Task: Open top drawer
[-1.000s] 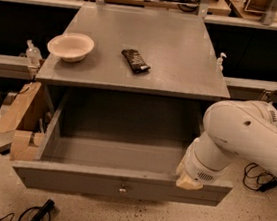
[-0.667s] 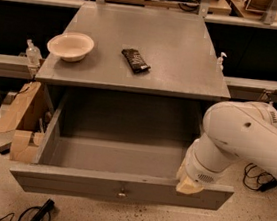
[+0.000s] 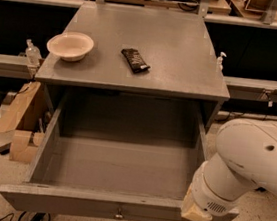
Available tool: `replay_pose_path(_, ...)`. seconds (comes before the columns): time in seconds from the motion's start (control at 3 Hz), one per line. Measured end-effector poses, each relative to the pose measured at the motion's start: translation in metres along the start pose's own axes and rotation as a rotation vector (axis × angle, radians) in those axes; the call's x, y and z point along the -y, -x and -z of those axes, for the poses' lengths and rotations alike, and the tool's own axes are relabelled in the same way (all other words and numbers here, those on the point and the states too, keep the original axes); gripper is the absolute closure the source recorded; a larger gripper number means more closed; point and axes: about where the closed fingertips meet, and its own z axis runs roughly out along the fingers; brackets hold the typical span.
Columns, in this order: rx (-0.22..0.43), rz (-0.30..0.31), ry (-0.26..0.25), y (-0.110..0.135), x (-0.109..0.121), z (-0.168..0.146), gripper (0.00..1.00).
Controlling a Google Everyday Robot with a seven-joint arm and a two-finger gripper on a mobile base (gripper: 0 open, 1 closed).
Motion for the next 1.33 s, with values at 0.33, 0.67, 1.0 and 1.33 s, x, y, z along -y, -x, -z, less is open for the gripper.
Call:
replay_pose_path(0.33, 0.000, -0.001, -0.003, 0.0001, -0.0005, 0.0012, 0.81)
replay_pose_path(0.67, -0.002, 0.000, -0.006, 0.0000, -0.0009, 0.0022, 0.59)
replay_pose_path(1.0, -0.003, 0.000, -0.008, -0.0001, -0.0014, 0.0032, 0.36)
replay_pose_path(1.33, -0.004, 0.000, -0.011, -0.0002, -0.0020, 0.0042, 0.12)
